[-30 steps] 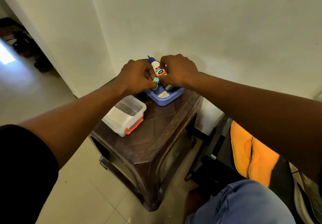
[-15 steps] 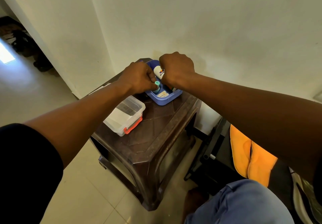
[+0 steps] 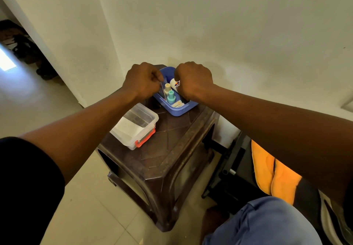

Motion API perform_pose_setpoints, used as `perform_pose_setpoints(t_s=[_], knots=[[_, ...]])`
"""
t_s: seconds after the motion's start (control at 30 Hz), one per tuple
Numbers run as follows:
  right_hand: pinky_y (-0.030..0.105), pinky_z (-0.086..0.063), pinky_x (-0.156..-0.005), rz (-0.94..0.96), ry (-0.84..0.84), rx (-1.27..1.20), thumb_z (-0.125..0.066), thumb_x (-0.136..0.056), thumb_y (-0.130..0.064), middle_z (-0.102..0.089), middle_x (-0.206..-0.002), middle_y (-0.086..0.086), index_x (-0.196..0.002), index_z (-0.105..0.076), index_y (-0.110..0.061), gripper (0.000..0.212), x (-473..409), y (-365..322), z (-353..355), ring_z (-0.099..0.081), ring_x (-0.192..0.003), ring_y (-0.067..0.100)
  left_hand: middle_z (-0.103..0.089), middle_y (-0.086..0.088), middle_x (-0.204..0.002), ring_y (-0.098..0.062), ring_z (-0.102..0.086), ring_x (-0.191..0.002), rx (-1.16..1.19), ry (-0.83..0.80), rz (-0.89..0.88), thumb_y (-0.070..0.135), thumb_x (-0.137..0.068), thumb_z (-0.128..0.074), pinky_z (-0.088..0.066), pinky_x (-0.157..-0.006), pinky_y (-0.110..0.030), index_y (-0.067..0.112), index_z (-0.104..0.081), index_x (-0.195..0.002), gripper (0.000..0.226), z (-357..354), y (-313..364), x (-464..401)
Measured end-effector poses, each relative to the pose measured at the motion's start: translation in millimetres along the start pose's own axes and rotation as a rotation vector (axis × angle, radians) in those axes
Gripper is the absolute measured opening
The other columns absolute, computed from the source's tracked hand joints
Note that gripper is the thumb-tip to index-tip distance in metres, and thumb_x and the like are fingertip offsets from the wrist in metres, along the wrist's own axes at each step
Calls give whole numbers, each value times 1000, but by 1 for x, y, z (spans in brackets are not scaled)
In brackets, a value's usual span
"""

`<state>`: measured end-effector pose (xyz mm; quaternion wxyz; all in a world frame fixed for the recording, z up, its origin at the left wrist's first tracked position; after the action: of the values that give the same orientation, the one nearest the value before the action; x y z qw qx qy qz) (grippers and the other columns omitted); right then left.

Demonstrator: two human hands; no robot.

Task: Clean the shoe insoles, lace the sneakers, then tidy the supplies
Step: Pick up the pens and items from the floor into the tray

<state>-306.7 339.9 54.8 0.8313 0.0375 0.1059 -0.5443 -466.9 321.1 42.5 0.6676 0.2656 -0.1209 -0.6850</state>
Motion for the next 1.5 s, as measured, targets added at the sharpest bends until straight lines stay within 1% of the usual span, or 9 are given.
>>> perform_pose_setpoints(t_s=[0.07, 0.27, 0.5, 0.63, 0.87, 1.1, 1.3, 1.4, 1.5], knots=[[31, -44, -70, 1, 3, -88, -70, -86, -24, -68, -109, 7, -114, -70, -20, 28, -4, -1, -1, -65, -94, 30, -75, -5, -103, -24, -70, -93, -9, 85, 41, 16, -87, -74, -53, -82, -33, 19, -74, -100, 14, 1, -7, -2], [34, -54, -71, -100, -37, -345, -68, -83, -21, -73, -99, 3, -96, -75, -24, 15, -17, -12, -8, -67, -86, 26, -72, -10, -115, -28, -68, -102, -48, 134, 141, 37, -88, -77, -50, -84, -34, 14, -70, -113, 35, -3, -10, -8], [39, -59, -80, -151, -74, -383, -69, -80, -13, -75, -100, 3, -96, -78, -22, 21, -17, -4, -15, -69, -87, 25, -68, -9, -121, -31, -66, -105, -112, 135, 241, 47, -79, -82, -51, -79, -37, 16, -58, -123, 59, -8, -1, -13], [39, -59, -82, -163, -81, -429, -66, -80, -7, -76, -102, 3, -95, -79, -21, 25, -16, 2, -15, -69, -89, 26, -66, -9, -125, -30, -65, -107, -101, 117, 299, 41, -80, -82, -48, -77, -36, 17, -52, -132, 65, -8, 2, -13], [40, -59, -82, -193, -8, -501, -65, -83, -5, -76, -99, 4, -93, -80, -16, 21, -17, 9, -8, -70, -90, 25, -67, -6, -123, -27, -66, -105, 25, 237, 331, 40, -82, -80, -45, -76, -33, 20, -51, -132, 61, 14, 9, -14], [37, -59, -77, -186, 38, -616, -70, -92, -27, -77, -85, 3, -83, -80, -15, 18, -22, 13, 1, -70, -81, 18, -63, -3, -128, -15, -54, -94, 223, 275, 352, 37, -83, -80, -41, -76, -30, 20, -52, -132, 59, 13, 25, -14], [32, -58, -69, -207, -47, -586, -80, -78, -16, -76, -84, 3, -81, -82, -17, 3, -17, 21, -2, -70, -80, 18, -57, 7, -104, -16, -57, -89, 378, 225, 435, 34, -79, -82, -45, -73, -30, 23, -54, -120, 51, -3, 25, -7], [38, -61, -72, -207, -51, -508, -80, -77, -14, -76, -82, 6, -81, -81, -13, 4, -13, 23, -5, -71, -76, 21, -58, 10, -93, -15, -59, -87, 336, 196, 382, 30, -80, -80, -46, -74, -29, 27, -58, -93, 26, -8, 24, -8], [42, -61, -72, -169, -37, -399, -76, -77, -15, -75, -81, 5, -80, -79, -15, 4, -8, 20, -8, -69, -75, 24, -59, 10, -97, -15, -59, -88, 200, 172, 321, 32, -86, -77, -45, -74, -29, 26, -65, -102, 21, -7, 18, -10]])
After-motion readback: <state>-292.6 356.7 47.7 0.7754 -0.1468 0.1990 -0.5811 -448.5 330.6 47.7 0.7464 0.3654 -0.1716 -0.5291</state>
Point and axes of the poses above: each hand's wrist, its own x-axis away from the middle knuckle, its own z-axis out of the back of the hand, y = z × x, the point moved 4 cm from there along -x, towards the middle knuckle
